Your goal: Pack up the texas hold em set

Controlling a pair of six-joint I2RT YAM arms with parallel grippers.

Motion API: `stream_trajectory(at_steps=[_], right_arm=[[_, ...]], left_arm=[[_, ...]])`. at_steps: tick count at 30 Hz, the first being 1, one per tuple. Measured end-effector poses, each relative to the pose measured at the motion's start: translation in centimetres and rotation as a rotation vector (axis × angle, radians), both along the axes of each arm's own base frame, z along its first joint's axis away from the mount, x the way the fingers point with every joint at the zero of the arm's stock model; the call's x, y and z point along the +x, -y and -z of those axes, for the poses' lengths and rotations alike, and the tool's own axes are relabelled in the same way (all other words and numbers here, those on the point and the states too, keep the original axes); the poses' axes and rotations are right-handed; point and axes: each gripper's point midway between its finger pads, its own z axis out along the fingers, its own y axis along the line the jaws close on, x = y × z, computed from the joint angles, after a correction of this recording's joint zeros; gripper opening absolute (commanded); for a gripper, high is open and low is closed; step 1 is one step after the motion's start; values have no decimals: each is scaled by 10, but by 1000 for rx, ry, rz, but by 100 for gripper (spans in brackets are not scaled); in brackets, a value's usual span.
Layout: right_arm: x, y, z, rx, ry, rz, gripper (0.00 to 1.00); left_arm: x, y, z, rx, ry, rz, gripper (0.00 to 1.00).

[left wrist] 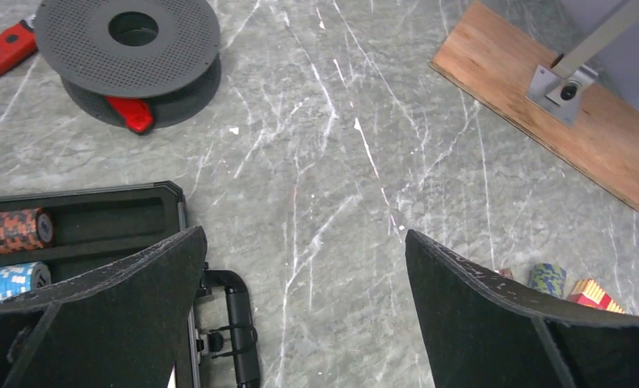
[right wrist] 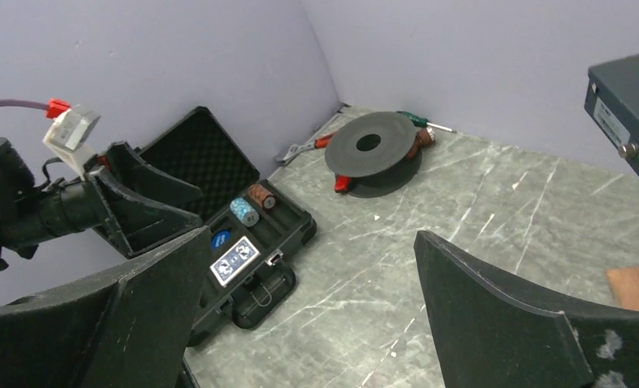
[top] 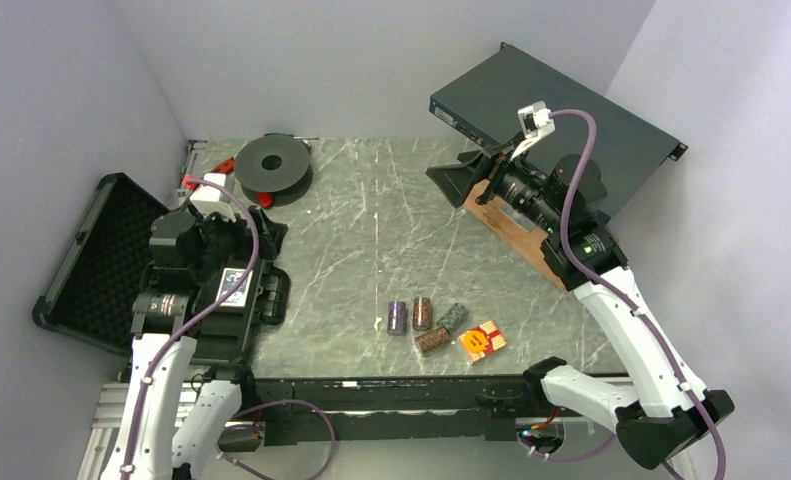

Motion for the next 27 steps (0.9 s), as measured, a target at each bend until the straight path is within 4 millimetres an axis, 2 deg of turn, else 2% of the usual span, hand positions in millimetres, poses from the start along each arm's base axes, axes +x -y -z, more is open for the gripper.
stream_trajectory(at_steps=[8,15,20,24,27], right_arm=[[12,-7,38,-24,-67,-5,100],[50,-24,66,-93,-218,24,100],[65,-38,91,-167,-315,62,100],[64,-64,102,-245,-328,69,100],[56,-74,117,-298,-348,79,100]], left_arm=[[3,11,5,-12,-22,53,100],[10,14,17,-16,-71,69,99],[7,10,12,-9,-49,48,97],[7,4,9,2,-36,12,95],[9,-1,11,11,-41,-17,96]])
